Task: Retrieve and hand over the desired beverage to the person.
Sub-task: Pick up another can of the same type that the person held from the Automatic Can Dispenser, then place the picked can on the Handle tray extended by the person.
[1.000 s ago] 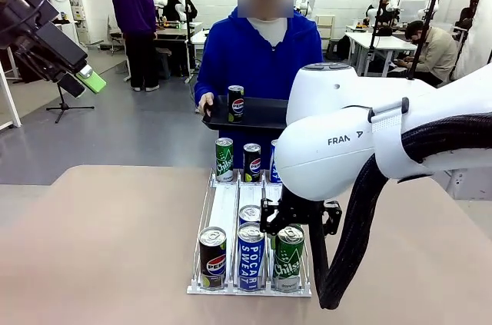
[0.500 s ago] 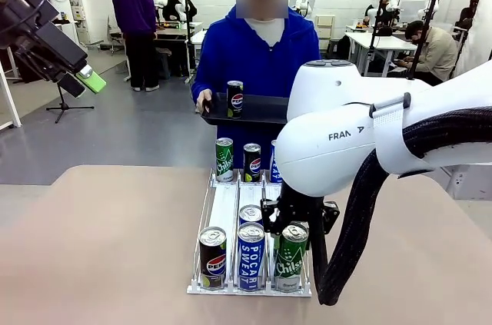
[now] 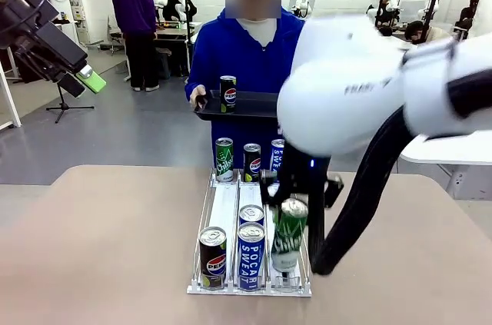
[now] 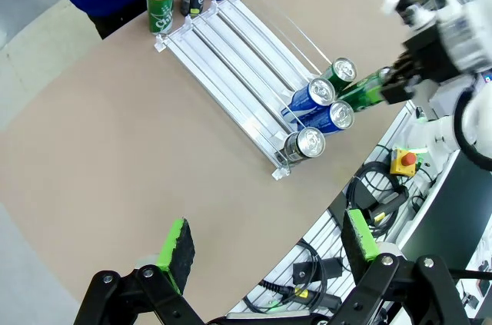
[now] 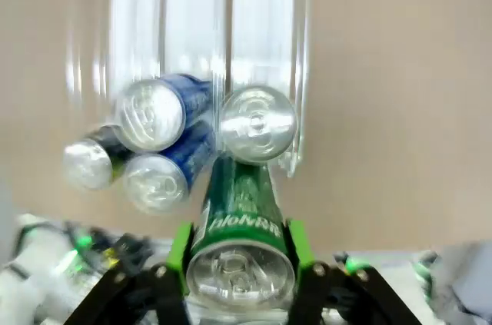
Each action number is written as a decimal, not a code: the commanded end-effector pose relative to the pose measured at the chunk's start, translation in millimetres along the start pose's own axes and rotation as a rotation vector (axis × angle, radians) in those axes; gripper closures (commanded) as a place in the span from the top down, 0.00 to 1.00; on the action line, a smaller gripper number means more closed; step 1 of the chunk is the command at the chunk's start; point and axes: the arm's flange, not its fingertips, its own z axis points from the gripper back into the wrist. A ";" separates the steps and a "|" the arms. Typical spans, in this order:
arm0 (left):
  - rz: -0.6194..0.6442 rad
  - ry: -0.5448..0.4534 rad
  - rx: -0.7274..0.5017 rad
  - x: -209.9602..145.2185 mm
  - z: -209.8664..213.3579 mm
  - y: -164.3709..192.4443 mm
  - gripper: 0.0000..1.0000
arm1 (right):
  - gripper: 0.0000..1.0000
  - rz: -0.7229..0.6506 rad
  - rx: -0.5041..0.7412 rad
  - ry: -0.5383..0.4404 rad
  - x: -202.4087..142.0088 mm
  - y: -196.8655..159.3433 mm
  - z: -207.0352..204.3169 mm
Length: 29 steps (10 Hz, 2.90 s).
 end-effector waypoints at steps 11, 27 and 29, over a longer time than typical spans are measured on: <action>-0.011 0.013 0.005 0.0 3.1 1.2 1.00 | 0.00 -0.091 -0.030 -0.062 71.2 43.5 186.4; -0.011 0.013 0.005 0.0 3.1 1.2 1.00 | 0.00 -0.091 -0.030 -0.062 71.2 43.5 186.4; -0.011 0.013 0.005 0.0 3.1 1.2 1.00 | 0.58 -0.080 -0.030 -0.030 75.9 46.9 188.6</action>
